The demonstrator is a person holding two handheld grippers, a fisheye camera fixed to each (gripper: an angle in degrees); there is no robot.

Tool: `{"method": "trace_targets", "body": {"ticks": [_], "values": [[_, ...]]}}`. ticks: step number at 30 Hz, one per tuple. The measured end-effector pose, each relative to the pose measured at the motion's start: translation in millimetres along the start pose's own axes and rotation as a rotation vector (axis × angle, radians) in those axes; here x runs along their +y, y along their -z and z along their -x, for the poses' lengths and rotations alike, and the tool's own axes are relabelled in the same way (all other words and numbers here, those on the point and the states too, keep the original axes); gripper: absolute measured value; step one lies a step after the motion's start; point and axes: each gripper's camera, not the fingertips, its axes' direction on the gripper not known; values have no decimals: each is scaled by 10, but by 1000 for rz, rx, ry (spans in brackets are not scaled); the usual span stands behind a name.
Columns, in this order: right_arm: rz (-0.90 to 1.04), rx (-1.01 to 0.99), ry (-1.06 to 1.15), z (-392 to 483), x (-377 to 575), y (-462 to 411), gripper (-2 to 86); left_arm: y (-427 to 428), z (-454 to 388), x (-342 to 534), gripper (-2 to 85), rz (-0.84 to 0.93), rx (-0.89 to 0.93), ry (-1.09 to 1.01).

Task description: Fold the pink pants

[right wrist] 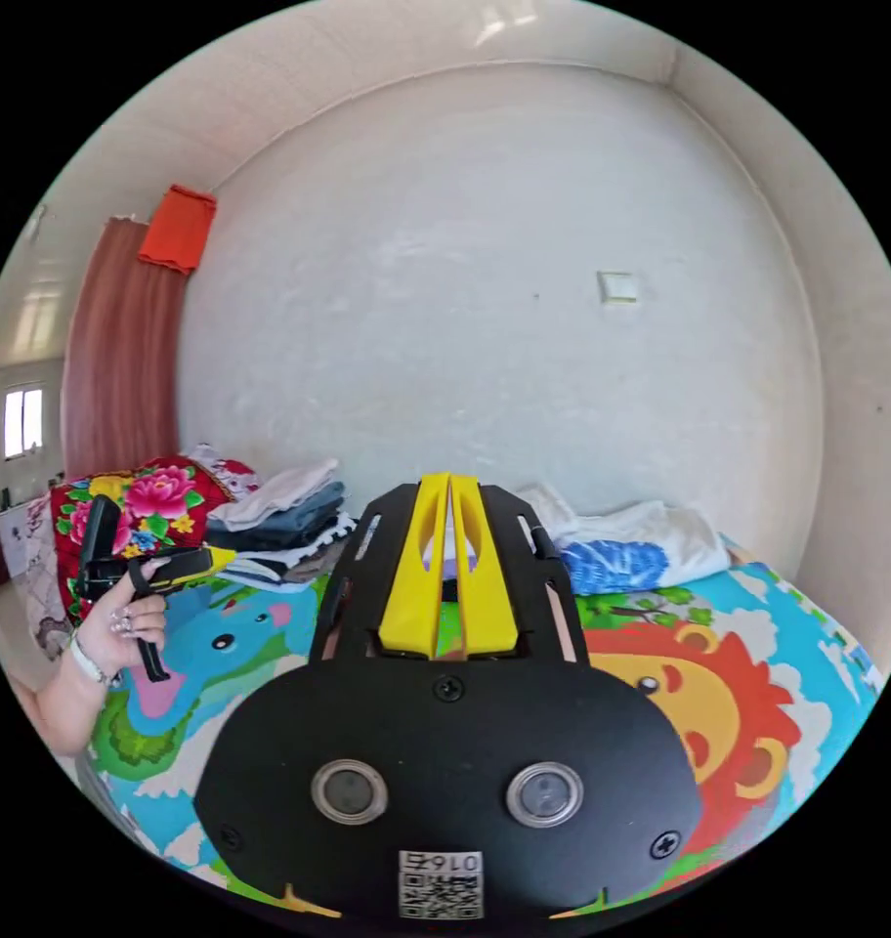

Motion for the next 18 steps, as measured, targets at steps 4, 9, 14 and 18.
{"method": "trace_targets", "body": {"ticks": [4, 9, 14, 18], "values": [[134, 75, 26, -758, 237, -70, 21, -597, -224, 182, -10, -49, -11, -64], [304, 76, 65, -1483, 445, -505, 98, -783, -542, 80, -10, -53, -118, -282], [421, -135, -77, -2060, 359, -1658, 189, -826, -662, -92, -10, -59, -56, -298], [477, -175, -160, -2376, 264, -2386, 238, -893, -835, -284, -10, -23, -59, -319]]}}
